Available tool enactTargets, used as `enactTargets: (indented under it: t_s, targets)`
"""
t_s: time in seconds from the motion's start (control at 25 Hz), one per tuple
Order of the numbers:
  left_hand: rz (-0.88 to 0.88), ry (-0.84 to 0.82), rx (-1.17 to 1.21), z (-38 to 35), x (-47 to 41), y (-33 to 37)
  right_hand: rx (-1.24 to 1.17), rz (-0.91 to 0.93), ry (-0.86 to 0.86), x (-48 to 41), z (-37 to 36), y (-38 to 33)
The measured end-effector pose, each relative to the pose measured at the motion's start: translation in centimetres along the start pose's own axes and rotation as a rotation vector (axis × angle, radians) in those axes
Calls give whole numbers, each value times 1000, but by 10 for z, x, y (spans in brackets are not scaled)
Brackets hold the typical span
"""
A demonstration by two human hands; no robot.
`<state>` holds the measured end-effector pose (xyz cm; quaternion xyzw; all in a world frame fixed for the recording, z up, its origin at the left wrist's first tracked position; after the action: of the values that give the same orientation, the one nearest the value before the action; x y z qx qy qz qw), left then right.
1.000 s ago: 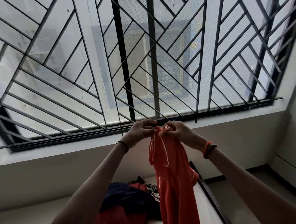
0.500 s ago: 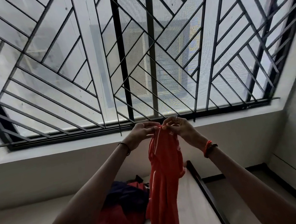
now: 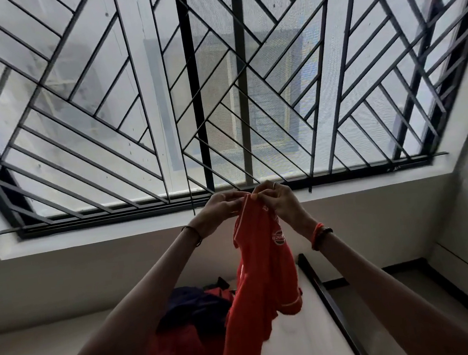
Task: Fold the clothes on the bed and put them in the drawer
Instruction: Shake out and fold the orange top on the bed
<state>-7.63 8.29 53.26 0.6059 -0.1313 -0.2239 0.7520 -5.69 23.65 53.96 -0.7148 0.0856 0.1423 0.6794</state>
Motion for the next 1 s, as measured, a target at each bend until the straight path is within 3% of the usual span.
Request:
enactTargets:
  t_s: [0.24, 0.44, 0.6, 0.8, 1.0]
  targets:
    - [-82, -62, 28, -3, 10, 5, 58, 90, 114, -4, 2, -2]
    - [-169, 207, -178, 4, 2, 16, 58, 110, 64, 2, -1, -7]
    - [-201, 305, -203, 19, -2, 33, 131, -52, -88, 27, 16, 18]
    - [-284, 310, -212, 26, -4, 64, 189, -208, -232, 48, 38, 76]
    - [-310, 363, -188, 46, -3, 70, 241, -416, -222, 61, 50, 129]
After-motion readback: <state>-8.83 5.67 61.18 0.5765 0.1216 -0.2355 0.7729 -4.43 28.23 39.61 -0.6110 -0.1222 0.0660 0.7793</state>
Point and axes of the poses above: each hand's wrist, its own x-axis away from the middle knuckle, its own z-axis out of the back of the hand, y = z × x, the point moved 5 cm from there along -x, towards the middle knuckle, and after that the axes turned 8 degrees about -x, right-handed, at the moved point
